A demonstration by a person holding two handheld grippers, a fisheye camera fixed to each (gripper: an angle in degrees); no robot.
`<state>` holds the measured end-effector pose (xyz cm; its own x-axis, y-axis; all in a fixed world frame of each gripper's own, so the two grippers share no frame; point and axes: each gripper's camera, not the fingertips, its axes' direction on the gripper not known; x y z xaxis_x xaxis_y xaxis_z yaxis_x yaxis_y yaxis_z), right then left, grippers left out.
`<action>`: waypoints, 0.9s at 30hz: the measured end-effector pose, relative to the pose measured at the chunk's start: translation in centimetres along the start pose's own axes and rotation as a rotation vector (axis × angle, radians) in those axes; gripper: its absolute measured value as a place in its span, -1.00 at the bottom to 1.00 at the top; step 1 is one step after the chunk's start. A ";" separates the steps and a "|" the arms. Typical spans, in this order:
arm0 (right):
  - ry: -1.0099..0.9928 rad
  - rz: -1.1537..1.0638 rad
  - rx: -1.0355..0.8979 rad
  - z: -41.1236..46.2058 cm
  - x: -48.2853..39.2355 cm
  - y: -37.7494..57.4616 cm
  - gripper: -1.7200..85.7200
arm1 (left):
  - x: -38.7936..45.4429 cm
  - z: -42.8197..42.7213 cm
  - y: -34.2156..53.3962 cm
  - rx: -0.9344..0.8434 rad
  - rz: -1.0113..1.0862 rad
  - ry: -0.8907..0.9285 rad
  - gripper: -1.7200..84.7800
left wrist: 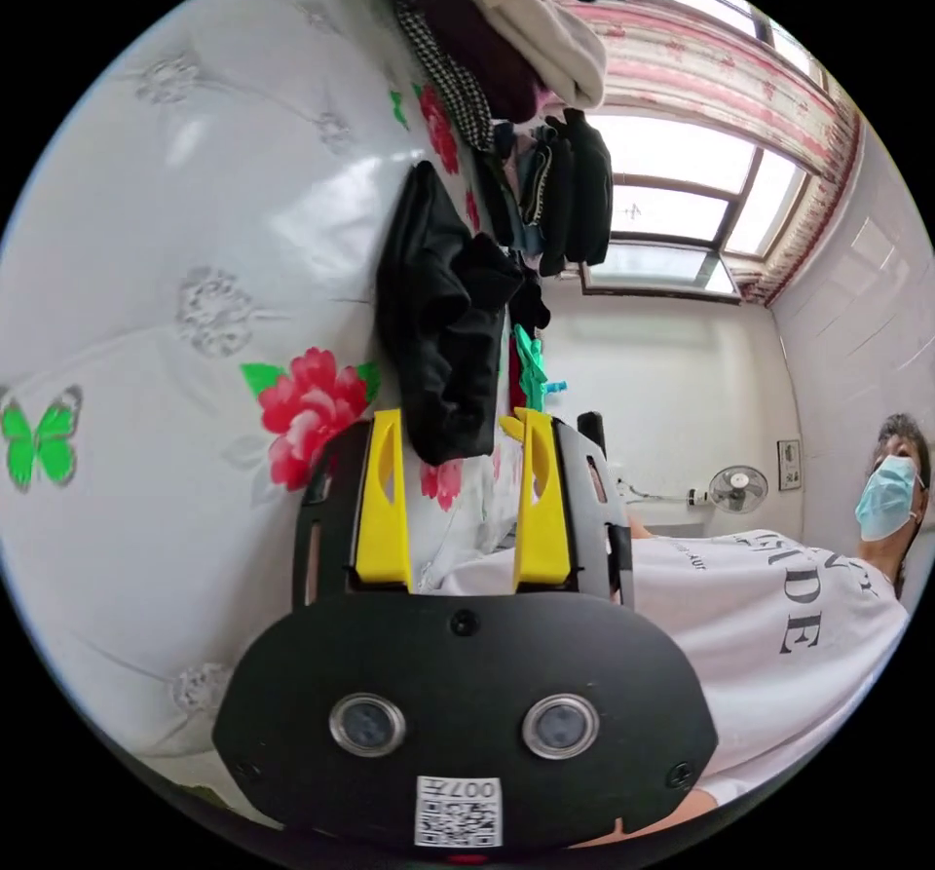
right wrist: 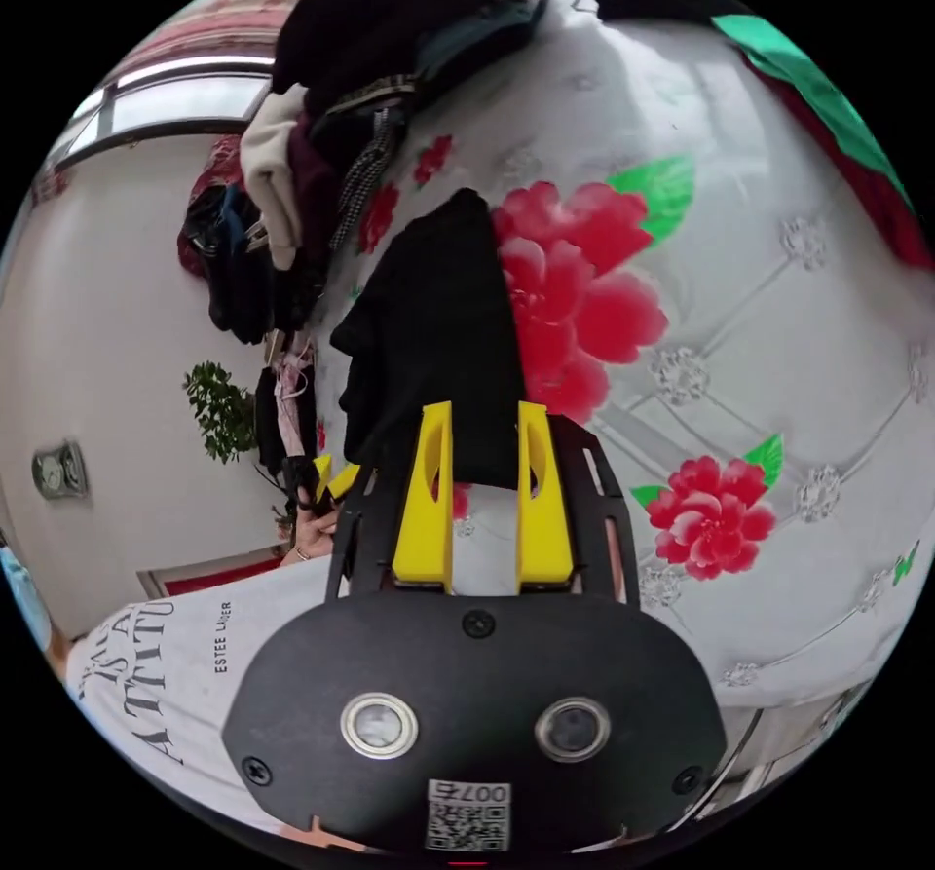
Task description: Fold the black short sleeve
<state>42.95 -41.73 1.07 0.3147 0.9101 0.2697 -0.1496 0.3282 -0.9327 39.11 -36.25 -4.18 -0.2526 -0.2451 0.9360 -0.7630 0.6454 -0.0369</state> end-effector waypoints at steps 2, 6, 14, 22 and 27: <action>-0.019 0.009 -0.030 0.6 0.6 -0.1 -0.82 | 0.7 1.8 -0.3 -0.055 0.036 -0.049 -0.59; -0.077 -0.029 -0.095 2.4 0.5 -0.8 -0.86 | 0.2 4.5 -0.4 -0.084 0.027 -0.094 -0.68; -0.332 -0.137 -0.140 -2.8 -0.4 -1.4 -0.93 | 3.6 4.6 1.1 0.071 -0.056 -0.061 -0.85; -0.424 -0.219 -0.001 -15.2 0.4 -3.3 -0.96 | 12.6 14.2 -2.0 0.105 0.044 0.067 -0.87; -0.371 -0.396 0.311 -30.5 0.8 -3.6 -0.96 | 23.0 25.3 -7.0 0.000 0.270 0.153 -0.87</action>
<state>72.32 -49.88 -2.61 0.0639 0.7133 0.6979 -0.3716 0.6661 -0.6468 23.53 -64.73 8.75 -0.3540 0.0467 0.9341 -0.6807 0.6721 -0.2916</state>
